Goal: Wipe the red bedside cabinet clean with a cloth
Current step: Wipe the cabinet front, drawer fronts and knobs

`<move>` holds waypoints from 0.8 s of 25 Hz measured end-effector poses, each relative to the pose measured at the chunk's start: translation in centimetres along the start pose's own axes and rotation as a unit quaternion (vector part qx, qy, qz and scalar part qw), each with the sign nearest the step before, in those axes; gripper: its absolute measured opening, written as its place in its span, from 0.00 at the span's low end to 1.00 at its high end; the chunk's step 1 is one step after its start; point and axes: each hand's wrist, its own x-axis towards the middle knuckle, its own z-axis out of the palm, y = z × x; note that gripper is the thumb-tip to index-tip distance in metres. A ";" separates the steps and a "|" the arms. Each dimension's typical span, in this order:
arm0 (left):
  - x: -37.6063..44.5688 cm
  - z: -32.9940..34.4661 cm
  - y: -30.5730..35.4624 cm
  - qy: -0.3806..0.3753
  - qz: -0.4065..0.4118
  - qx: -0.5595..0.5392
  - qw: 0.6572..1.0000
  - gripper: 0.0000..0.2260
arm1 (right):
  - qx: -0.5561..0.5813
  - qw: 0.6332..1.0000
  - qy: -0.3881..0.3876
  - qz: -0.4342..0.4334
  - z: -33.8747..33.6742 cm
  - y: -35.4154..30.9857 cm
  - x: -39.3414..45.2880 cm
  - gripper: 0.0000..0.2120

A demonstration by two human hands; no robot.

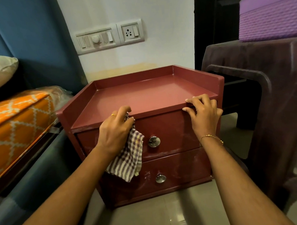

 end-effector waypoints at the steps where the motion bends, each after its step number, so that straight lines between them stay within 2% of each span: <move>1: -0.9 -0.4 -1.0 0.001 -0.003 0.009 1.000 0.04 | -0.002 1.000 0.002 -0.001 0.0 0.1 0.0 0.12; 3: -3.3 -1.5 -3.7 -0.004 -0.055 0.026 0.998 0.08 | -0.001 1.000 0.005 -0.003 0.1 0.1 0.0 0.12; 4: -4.5 -2.1 -4.9 -0.018 -0.119 0.010 0.993 0.09 | -0.001 1.000 0.006 -0.002 0.1 0.1 -0.1 0.12; 6: -6.5 -2.8 -6.8 -0.057 -0.277 -0.024 0.959 0.10 | 0.007 1.000 0.010 0.006 0.2 -0.1 -0.1 0.12; 7: -7.0 -2.8 -7.3 -0.061 -0.317 -0.031 0.946 0.10 | 0.015 1.000 0.012 0.011 0.2 -0.2 -0.2 0.12; 9: -7.0 -2.8 -7.2 -0.048 -0.294 -0.027 0.954 0.08 | 0.029 0.999 0.006 0.019 0.2 -0.4 -0.3 0.12; 11: -6.5 -2.6 -6.6 -0.021 -0.213 -0.016 0.977 0.06 | 0.036 0.999 0.002 0.020 0.2 -0.5 -0.3 0.12; 13: -5.3 -2.5 -5.9 -0.005 -0.172 -0.028 0.985 0.08 | 0.045 0.999 0.003 0.022 0.2 -0.5 -0.3 0.13; 16: -3.9 -1.7 -4.7 -0.001 -0.075 0.012 0.997 0.11 | 0.033 0.999 0.002 0.026 0.1 -0.5 -0.3 0.13; 18: -4.0 -1.6 -4.8 -0.010 -0.074 0.026 0.997 0.11 | 0.022 0.999 -0.009 0.025 0.0 -0.6 -0.2 0.13; 20: -5.3 -1.7 -5.6 0.007 -0.119 0.028 0.992 0.10 | 0.013 0.999 -0.019 0.035 -0.1 -0.8 -0.3 0.13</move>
